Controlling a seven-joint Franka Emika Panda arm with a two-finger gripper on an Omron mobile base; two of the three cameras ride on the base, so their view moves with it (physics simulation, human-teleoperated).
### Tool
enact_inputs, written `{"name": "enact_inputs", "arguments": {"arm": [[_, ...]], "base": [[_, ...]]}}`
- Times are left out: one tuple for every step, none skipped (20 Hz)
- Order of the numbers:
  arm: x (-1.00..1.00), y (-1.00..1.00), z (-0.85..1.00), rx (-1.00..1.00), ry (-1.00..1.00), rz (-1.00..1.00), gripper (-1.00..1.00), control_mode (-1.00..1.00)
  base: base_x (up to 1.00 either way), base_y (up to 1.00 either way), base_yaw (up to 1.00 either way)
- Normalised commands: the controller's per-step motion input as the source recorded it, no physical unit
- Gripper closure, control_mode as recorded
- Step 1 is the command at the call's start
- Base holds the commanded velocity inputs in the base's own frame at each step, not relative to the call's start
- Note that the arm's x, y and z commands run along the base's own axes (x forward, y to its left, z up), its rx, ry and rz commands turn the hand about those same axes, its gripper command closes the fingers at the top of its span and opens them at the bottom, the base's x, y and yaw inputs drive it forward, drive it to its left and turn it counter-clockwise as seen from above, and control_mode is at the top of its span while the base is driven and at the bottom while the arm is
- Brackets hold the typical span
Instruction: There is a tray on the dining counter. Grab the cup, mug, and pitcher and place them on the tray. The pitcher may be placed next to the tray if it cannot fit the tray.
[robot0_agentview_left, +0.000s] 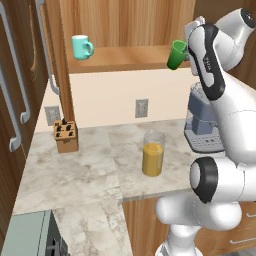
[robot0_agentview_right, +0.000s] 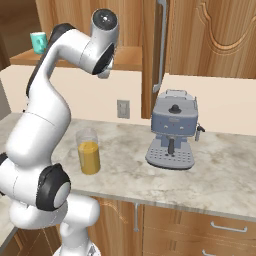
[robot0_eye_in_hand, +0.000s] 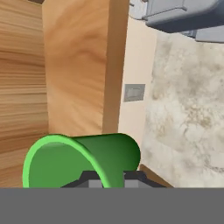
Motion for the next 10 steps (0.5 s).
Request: {"name": "enact_inputs", "arguments": {"arm": [[-0.23, 0.0, 0.0, 0.0, 0.15, 0.0, 1.0, -1.0], [-0.21, 0.0, 0.0, 0.0, 0.14, 0.0, 1.0, -1.0], [-0.21, 0.0, 0.0, 0.0, 0.15, 0.0, 1.0, -1.0], [-0.29, 0.0, 0.0, 0.0, 0.15, 0.0, 1.0, -1.0], [-0.3, 0.0, 0.0, 0.0, 0.17, 0.0, 1.0, -1.0], [-0.3, 0.0, 0.0, 0.0, 0.19, 0.0, 1.0, -1.0], [-0.33, 0.0, 0.0, 0.0, 0.19, 0.0, 1.0, -1.0], [-0.36, 0.0, 0.0, 0.0, 0.2, 0.0, 1.0, -1.0], [-0.35, 0.0, 0.0, 0.0, 0.19, 0.0, 1.0, -1.0], [-0.37, 0.0, 0.0, 0.0, 0.18, 0.0, 1.0, -1.0]], "base": [[0.0, 0.0, 0.0], [0.0, 0.0, 0.0], [0.0, 0.0, 0.0], [0.0, 0.0, 0.0], [0.0, 0.0, 0.0], [0.0, 0.0, 0.0], [0.0, 0.0, 0.0], [0.0, 0.0, 0.0], [0.0, 0.0, 0.0], [0.0, 0.0, 0.0]]}}
